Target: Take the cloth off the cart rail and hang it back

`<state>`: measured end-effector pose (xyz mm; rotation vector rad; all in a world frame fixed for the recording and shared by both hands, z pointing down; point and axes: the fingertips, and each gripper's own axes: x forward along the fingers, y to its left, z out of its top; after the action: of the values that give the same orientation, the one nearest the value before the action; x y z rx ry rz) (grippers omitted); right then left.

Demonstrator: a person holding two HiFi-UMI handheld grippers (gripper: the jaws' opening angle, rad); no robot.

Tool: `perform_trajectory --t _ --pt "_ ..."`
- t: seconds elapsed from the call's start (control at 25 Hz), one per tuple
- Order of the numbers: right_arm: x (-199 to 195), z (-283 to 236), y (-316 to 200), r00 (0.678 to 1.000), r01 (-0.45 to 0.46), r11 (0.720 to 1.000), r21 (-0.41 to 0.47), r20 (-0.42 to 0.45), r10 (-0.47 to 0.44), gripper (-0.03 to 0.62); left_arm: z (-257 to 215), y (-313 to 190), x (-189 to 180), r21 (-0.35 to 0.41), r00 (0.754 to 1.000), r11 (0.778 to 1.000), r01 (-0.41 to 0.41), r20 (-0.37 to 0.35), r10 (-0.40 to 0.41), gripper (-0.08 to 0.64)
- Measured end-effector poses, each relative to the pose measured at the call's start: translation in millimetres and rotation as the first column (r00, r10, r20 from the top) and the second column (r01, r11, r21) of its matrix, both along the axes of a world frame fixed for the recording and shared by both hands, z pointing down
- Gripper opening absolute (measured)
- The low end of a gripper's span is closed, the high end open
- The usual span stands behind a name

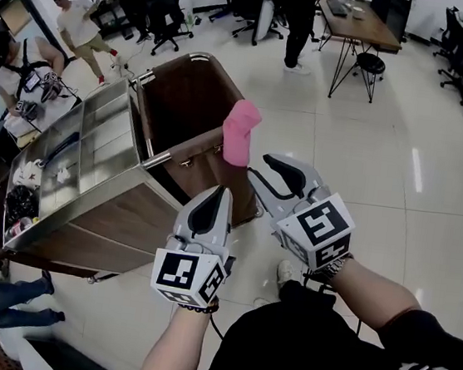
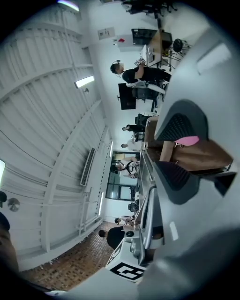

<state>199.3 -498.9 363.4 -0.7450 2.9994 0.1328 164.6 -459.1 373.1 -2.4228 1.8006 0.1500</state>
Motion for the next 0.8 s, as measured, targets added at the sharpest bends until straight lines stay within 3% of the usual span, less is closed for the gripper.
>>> perform_trajectory --t 0.44,0.8 --pt "-36 52 -77 0.993 -0.016 0.999 -0.035 -0.119 0.012 0.152 25 -67 -24 -0.046 0.999 0.998 0.030 -0.023 -0.031 0.003" --pt "-61 91 -152 0.982 0.024 0.995 -0.097 -0.185 -0.042 0.160 45 -137 -43 -0.121 0.994 0.988 0.095 -0.038 -0.100 0.003"
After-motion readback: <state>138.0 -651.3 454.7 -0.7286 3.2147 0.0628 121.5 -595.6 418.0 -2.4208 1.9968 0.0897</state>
